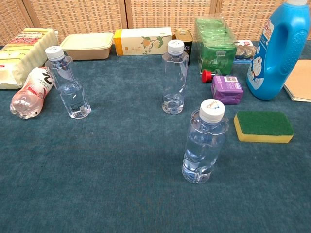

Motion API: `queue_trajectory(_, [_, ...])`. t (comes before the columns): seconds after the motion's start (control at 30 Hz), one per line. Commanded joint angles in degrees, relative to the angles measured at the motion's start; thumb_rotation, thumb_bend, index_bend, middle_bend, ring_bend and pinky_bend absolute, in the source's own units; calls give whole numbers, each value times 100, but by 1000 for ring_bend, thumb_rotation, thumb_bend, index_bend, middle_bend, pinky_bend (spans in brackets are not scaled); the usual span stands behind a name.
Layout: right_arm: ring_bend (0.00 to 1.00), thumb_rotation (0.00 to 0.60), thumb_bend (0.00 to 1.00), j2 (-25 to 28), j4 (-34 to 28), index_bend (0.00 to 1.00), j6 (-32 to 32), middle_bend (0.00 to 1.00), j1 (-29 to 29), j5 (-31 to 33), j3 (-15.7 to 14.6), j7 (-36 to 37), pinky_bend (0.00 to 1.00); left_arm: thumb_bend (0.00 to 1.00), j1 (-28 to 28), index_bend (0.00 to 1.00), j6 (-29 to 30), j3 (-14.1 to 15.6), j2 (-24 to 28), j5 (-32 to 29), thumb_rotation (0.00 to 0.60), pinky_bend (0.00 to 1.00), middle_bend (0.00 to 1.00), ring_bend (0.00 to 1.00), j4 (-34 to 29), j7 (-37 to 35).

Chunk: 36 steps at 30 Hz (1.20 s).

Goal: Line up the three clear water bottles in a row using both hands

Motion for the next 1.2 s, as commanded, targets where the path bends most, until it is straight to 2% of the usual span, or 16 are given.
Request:
queue_trajectory(0.03, [0,600,0,10,11,5,-55,0,33,-16,-11,116,20,68,-11,0,-18,-2,-10,7,600,47,0,0,-4,26])
queue_trajectory(0.3, [0,600,0,82,144,5,-339,13,196,-316,-218,711,53,67,-32,0,-61,11,-5,37,600,48,0,0,-32,52])
queue_trajectory(0.43, [0,600,0,171,341,12,-526,30,393,-697,-429,1615,69,68,-32,0,-30,30,22,90,600,47,0,0,-33,-59])
queue_trajectory(0.6, [0,600,0,167,923,19,-626,32,679,-1132,-635,2808,91,68,-46,0,-44,63,52,143,600,48,0,0,-5,-179])
queue_trajectory(0.8, [0,600,0,-201,1635,19,-716,31,1067,-1635,-850,3832,102,67,-31,0,-11,65,59,143,600,48,0,0,-2,-214])
queue_trajectory(0.97, [0,600,0,-641,1941,19,-893,26,1395,-1880,-913,3976,103,69,-30,0,22,103,79,228,600,48,0,0,-10,-274])
queue_trajectory(1.2, [0,600,0,-1051,1794,19,-1149,23,1727,-1859,-839,3706,103,68,-8,0,116,130,101,295,600,48,0,0,63,-423])
